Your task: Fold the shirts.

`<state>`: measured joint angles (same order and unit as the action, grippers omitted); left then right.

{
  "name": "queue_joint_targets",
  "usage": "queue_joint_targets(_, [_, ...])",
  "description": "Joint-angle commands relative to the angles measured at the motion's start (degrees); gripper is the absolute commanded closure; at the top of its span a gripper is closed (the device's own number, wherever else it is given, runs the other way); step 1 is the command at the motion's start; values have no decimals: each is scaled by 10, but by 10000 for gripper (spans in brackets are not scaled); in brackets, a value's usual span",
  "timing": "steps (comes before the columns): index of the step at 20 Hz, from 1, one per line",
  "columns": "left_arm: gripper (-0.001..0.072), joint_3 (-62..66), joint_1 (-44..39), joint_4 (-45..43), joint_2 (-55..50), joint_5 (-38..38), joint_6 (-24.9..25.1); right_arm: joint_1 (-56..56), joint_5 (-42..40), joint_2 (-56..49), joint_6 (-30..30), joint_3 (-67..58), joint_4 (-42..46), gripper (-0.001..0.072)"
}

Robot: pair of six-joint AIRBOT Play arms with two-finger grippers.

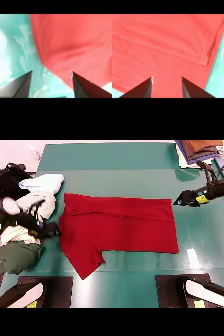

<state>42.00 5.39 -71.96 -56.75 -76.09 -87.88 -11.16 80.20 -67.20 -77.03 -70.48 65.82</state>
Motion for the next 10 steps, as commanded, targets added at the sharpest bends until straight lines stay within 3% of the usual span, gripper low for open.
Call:
queue_joint_targets(1, [148,-146,0,33,94,29,-29,0,-25,48,0,49,-3,304])
queue_joint_targets(5, [149,-213,0,157,99,103,8,0,-24,48,0,48,-4,304])
queue_joint_targets(8, [150,-234,0,195,99,140,14,0,-24,48,-1,48,-4,304])
queue_joint_targets(9, [189,-233,0,206,99,149,15,0,-24,48,-1,48,-4,305])
queue_joint_targets(10, [287,-231,0,224,99,160,33,0,-22,48,-1,48,-4,304])
